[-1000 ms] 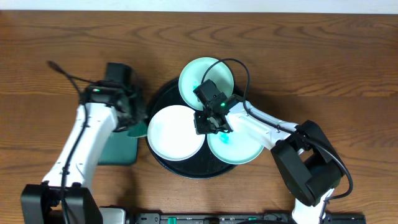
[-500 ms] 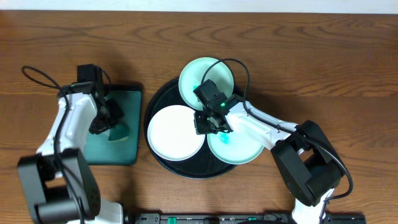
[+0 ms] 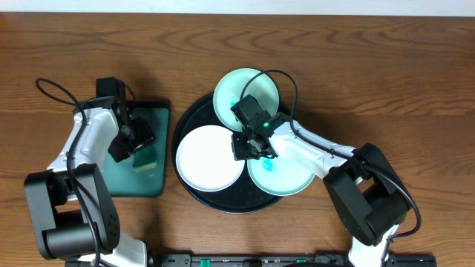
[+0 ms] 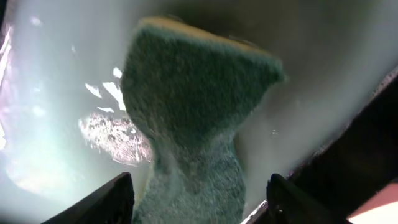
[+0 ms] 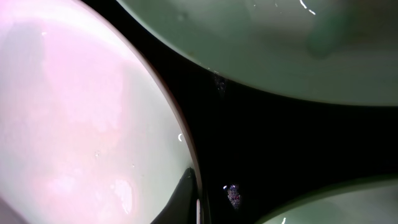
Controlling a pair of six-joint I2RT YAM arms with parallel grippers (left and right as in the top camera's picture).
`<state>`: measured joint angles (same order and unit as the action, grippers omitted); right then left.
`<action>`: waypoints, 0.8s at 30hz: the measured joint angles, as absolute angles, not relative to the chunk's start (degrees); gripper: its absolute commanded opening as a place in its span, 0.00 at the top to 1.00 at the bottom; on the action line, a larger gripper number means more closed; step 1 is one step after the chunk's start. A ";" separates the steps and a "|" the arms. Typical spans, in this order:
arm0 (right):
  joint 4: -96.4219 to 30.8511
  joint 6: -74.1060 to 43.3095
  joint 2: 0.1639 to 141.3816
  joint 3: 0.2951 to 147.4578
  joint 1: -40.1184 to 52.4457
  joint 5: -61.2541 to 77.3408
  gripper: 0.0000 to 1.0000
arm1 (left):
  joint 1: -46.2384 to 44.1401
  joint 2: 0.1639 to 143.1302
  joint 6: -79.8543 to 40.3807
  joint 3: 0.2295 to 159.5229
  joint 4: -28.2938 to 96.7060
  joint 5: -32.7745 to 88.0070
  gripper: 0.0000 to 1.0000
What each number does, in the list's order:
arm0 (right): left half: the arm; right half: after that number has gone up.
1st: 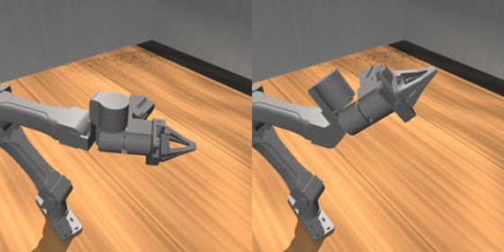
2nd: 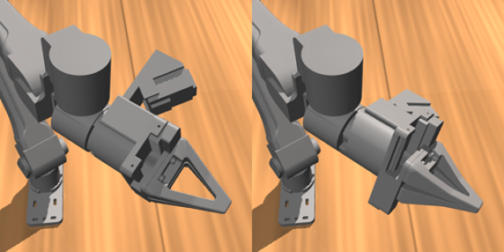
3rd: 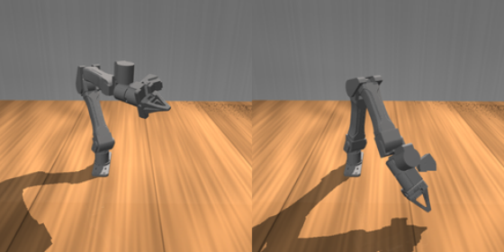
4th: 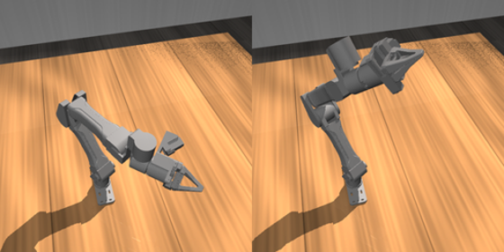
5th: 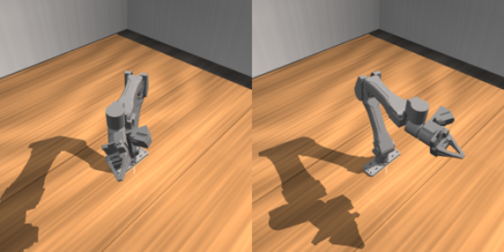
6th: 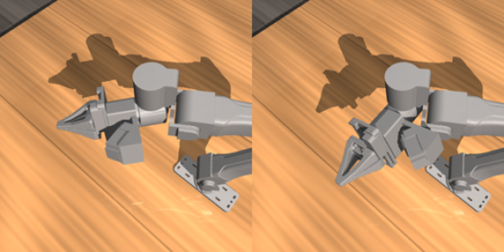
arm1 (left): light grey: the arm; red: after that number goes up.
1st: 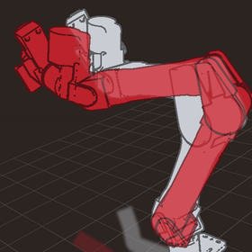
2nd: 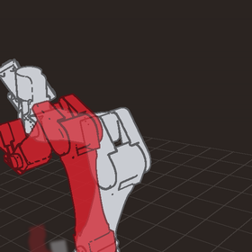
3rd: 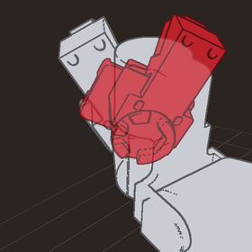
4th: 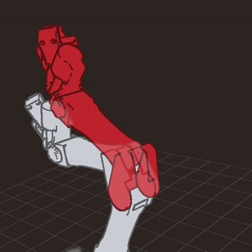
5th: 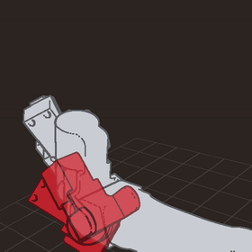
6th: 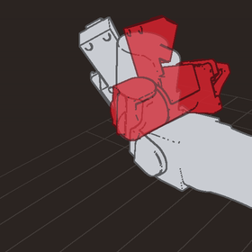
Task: Clean dirty plates on tray and stack at the side
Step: 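Return the sponge to the water tray with the left gripper, then lift the white plate off the tray with the right gripper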
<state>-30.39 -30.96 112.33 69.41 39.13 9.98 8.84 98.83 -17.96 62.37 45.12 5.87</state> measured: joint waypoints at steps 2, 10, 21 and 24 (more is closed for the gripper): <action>-30.37 -30.96 112.33 69.38 39.13 9.98 0.99 | 8.84 98.21 -17.96 62.37 46.02 6.13 0.29; -30.37 -30.94 112.31 69.38 39.13 10.04 0.98 | 7.42 80.55 -17.91 62.72 51.22 7.38 0.21; -36.67 -31.22 106.98 67.37 39.70 11.00 0.99 | 5.50 66.13 -18.02 63.13 59.22 8.49 0.19; -38.57 -31.64 103.18 67.31 39.55 12.08 0.98 | 5.50 66.11 -18.00 63.13 59.72 8.64 0.19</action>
